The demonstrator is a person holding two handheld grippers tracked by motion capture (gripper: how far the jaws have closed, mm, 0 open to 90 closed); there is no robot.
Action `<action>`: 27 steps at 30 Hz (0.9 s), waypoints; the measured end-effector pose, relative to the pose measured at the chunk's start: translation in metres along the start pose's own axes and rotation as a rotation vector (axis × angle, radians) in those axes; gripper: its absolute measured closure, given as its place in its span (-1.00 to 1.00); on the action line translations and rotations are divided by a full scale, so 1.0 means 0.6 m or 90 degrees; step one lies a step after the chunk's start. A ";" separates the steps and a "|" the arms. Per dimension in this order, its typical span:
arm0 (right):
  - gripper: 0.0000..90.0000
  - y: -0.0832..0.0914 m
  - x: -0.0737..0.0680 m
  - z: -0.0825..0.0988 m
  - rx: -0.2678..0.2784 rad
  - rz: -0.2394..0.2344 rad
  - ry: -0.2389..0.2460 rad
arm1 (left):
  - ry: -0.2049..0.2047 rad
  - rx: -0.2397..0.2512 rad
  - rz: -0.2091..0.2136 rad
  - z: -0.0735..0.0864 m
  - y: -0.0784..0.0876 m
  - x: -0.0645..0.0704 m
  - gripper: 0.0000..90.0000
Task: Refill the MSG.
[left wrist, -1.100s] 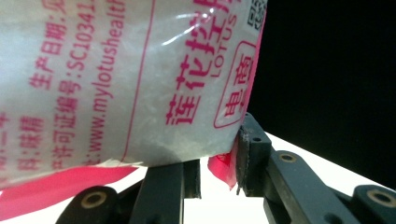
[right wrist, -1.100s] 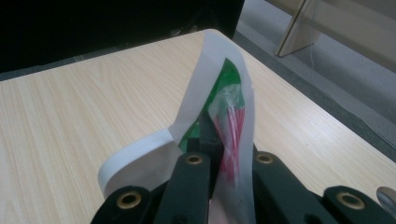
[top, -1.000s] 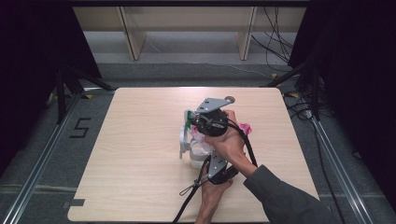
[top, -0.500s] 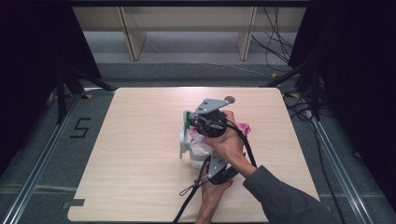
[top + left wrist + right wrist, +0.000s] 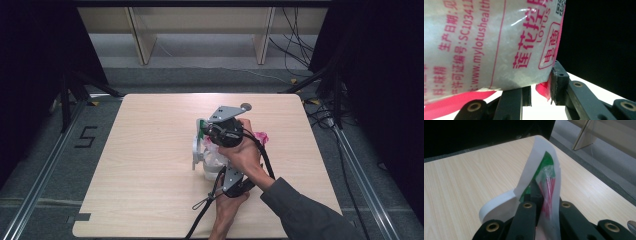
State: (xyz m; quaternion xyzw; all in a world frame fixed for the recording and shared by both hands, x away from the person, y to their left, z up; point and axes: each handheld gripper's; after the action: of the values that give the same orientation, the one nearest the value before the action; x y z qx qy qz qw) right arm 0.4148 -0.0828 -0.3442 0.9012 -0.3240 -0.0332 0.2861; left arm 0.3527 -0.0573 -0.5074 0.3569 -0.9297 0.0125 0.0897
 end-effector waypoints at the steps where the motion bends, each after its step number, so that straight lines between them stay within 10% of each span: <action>1: 0.98 0.000 0.000 0.000 0.000 0.001 0.000 | 0.000 0.001 0.004 0.000 0.000 0.000 0.64; 27: 0.98 0.001 0.004 -0.001 0.007 0.002 0.010 | -0.002 -0.004 0.006 -0.002 0.000 0.001 0.64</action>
State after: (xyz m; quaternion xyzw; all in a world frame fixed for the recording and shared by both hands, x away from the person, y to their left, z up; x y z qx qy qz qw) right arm 0.4165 -0.0847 -0.3430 0.9024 -0.3234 -0.0241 0.2838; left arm 0.3524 -0.0577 -0.5061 0.3524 -0.9315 0.0094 0.0897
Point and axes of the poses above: each handheld gripper's, and its own axes: y roughly backward along the jaws, z roughly out of its underside, x roughly to its right
